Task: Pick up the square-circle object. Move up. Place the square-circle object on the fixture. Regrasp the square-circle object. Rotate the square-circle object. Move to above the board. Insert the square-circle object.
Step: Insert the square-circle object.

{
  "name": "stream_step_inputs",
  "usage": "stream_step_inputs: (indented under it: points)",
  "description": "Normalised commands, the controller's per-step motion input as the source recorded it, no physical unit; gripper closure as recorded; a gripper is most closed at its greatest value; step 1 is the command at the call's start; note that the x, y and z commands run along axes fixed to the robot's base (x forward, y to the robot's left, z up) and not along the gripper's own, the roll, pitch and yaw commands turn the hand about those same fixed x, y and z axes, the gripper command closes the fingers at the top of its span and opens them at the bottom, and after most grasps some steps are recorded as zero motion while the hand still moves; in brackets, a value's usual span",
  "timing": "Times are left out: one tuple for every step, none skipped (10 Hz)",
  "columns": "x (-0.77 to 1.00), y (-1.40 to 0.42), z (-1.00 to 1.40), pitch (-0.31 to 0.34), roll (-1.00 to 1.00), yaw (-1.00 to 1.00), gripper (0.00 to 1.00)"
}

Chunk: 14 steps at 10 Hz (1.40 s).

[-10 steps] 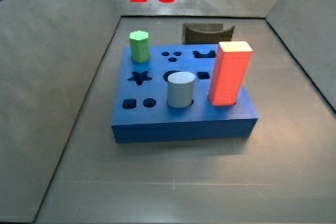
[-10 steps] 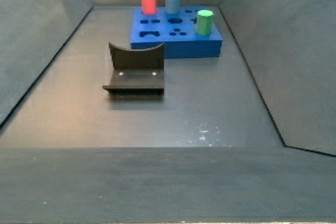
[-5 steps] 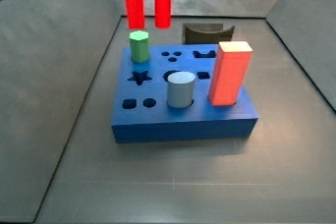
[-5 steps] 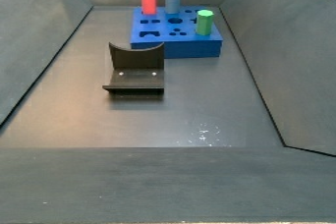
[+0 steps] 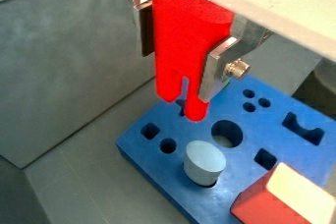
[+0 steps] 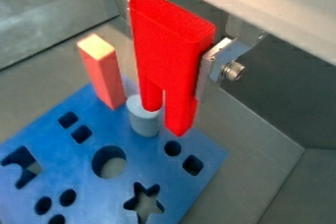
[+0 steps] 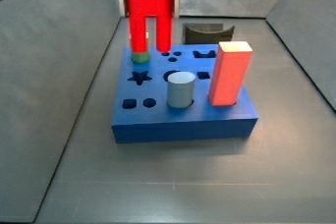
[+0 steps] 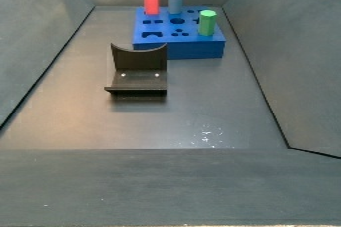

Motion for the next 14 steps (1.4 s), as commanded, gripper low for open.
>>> stream_step_inputs:
  points:
    - [0.0, 0.0, -1.0, -0.069, 0.0, 0.16, 1.0]
    - [0.0, 0.0, -0.6, 0.0, 0.09, 0.17, 1.0]
    - [-0.03, 0.0, 0.0, 0.0, 0.0, 0.01, 1.0]
    - [0.0, -0.01, -0.23, 0.0, 0.07, 0.01, 1.0]
    - [-0.07, -0.09, -0.67, -0.014, 0.16, 0.09, 1.0]
    - [-0.1, -0.13, -0.77, -0.026, 0.17, 0.08, 1.0]
    - [-0.13, -0.09, -0.5, -0.033, 0.07, 0.07, 1.0]
    - [-0.03, 0.0, 0.0, -0.021, -0.04, 0.02, 1.0]
    - [0.0, -0.1, -0.37, -0.04, 0.04, 0.0, 1.0]
    - [-0.08, -0.19, -0.9, -0.091, 0.19, 0.24, 1.0]
    - [-0.21, -0.26, -0.9, -0.101, 0.18, 0.28, 1.0]
    - [-0.17, -0.17, -0.26, -0.144, 0.0, 0.15, 1.0]
    - [-0.01, -0.13, -0.09, -0.049, 0.0, 0.08, 1.0]
    - [0.0, -0.12, -0.29, -0.07, 0.0, 0.11, 1.0]
